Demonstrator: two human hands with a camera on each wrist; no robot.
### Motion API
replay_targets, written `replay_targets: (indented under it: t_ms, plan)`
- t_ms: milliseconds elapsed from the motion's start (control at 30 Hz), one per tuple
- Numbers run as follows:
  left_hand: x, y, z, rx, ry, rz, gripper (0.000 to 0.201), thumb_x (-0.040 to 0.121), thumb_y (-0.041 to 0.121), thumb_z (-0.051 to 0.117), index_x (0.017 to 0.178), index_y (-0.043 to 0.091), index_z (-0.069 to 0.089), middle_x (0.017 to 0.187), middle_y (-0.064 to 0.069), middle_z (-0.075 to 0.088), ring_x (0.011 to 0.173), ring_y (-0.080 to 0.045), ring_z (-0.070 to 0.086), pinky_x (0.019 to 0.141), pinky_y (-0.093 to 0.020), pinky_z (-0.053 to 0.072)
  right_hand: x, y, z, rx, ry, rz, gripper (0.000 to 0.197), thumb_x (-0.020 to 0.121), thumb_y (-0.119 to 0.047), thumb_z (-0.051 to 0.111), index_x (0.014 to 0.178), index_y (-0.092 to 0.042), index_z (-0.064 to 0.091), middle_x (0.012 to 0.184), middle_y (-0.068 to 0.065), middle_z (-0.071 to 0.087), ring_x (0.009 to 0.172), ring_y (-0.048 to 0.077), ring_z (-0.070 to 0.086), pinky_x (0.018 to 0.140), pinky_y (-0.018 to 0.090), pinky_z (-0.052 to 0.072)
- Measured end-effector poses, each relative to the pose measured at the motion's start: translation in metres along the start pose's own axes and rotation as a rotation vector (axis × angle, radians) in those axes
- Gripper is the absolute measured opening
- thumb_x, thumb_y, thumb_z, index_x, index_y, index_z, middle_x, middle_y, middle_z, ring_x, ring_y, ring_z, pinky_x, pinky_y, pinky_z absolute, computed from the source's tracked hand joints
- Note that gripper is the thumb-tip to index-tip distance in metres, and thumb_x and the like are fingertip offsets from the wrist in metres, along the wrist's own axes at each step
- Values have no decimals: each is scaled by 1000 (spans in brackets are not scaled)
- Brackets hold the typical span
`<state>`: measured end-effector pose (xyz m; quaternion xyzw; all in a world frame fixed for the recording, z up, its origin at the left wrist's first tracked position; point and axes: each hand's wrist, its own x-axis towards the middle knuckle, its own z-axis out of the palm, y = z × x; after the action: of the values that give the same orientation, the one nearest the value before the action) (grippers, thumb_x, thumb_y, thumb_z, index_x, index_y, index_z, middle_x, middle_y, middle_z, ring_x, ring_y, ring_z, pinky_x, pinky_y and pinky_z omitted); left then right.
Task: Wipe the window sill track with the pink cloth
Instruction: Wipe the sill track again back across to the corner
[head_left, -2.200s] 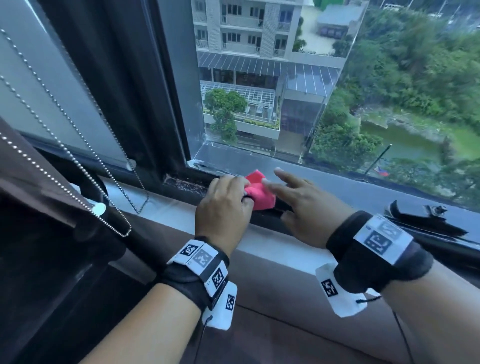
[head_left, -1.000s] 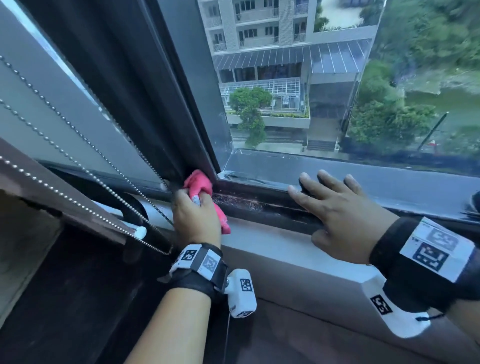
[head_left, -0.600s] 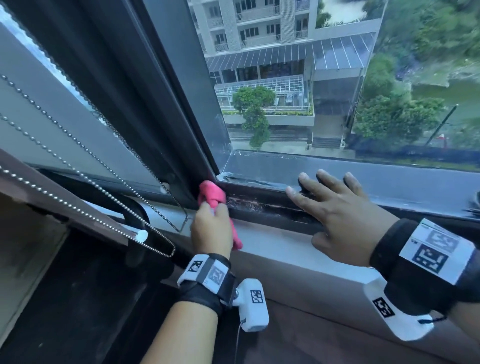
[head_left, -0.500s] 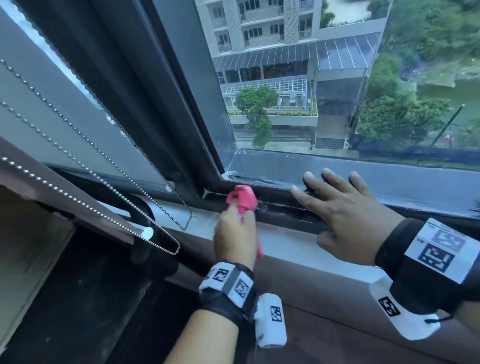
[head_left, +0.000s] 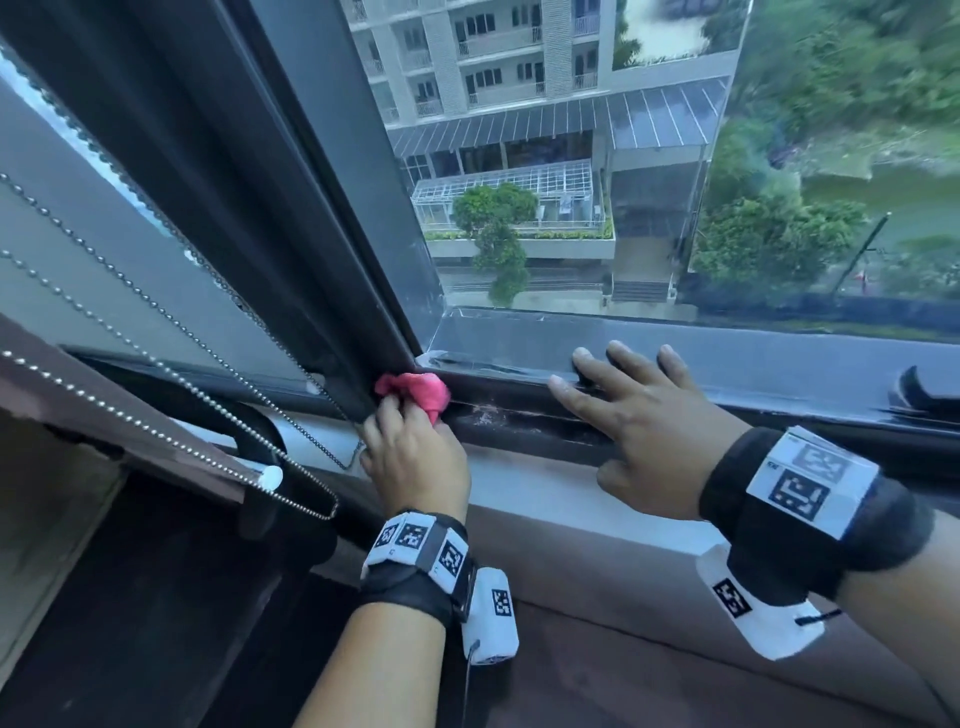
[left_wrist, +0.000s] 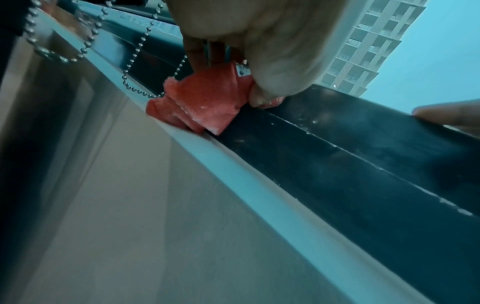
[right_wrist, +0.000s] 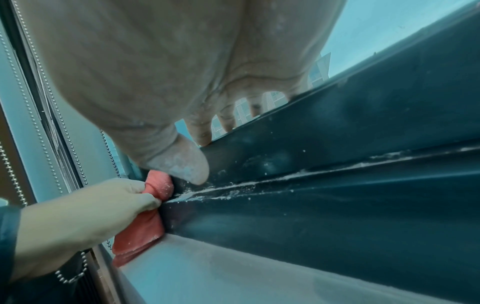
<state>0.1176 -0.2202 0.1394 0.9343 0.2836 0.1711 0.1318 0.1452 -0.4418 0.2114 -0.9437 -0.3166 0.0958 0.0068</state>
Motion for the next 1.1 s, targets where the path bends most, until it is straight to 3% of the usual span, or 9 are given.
replay_targets:
  t_ms: [267,367,467,533,600,767,967,1033,1100]
  plan:
    - [-19,4,-8,-118,-40,224,33,78,22,39,92,13,68,105,0,68,108,-27,54,89,-44,42,3,-6,4,-13,11,6,86,70,-46,32,149,-37,2,158,-1,3,145,31,1,113,60,6]
    - [-29,15,-12,-230,-129,286,30,80,16,41,94,16,67,105,2,68,107,-24,55,92,-42,41,6,-10,2,-31,5,3,87,68,-47,31,149,-37,3,159,-1,5,145,31,4,112,59,10]
    - [-22,14,-27,-488,-229,107,32,86,7,45,105,23,66,107,2,67,104,-23,57,90,-36,45,7,-7,-3,-15,-3,3,86,66,-50,23,149,-37,4,159,-1,6,145,30,4,113,58,11]
    - [-16,11,-35,-600,-104,-37,37,86,4,49,110,27,65,110,4,67,103,-22,59,85,-28,43,5,-4,-5,-12,-14,4,85,68,-50,23,149,-37,2,159,-2,2,145,28,1,113,57,9]
    - [-19,16,-31,-512,35,46,35,84,2,53,113,19,66,115,1,65,106,-23,57,88,-31,43,5,-3,-6,-2,-25,1,85,69,-49,28,149,-37,1,159,-2,2,145,28,0,113,58,8]
    - [-46,40,-6,-227,-72,249,28,77,4,61,105,8,65,109,-7,64,103,-32,60,81,-45,51,8,-1,-5,69,-15,10,83,70,-49,30,149,-39,5,160,-4,3,146,27,0,114,59,5]
    - [-40,40,-14,-223,-82,493,27,71,13,63,95,21,73,95,6,70,81,-23,67,58,-32,52,7,-6,-8,34,-26,9,93,58,-57,10,148,-36,11,157,-2,11,144,28,7,111,60,12]
    - [-42,47,-20,-260,-181,597,27,73,16,62,96,27,72,100,12,71,84,-19,68,62,-32,55,8,-7,-12,79,-25,20,86,65,-56,16,148,-37,14,158,-4,12,145,26,7,113,58,11]
    - [-35,52,-28,-386,-247,554,28,79,16,59,99,30,72,102,14,71,88,-15,66,73,-32,55,10,-4,-20,169,-40,32,73,81,-50,32,150,-36,15,160,-7,11,147,21,4,116,55,5]
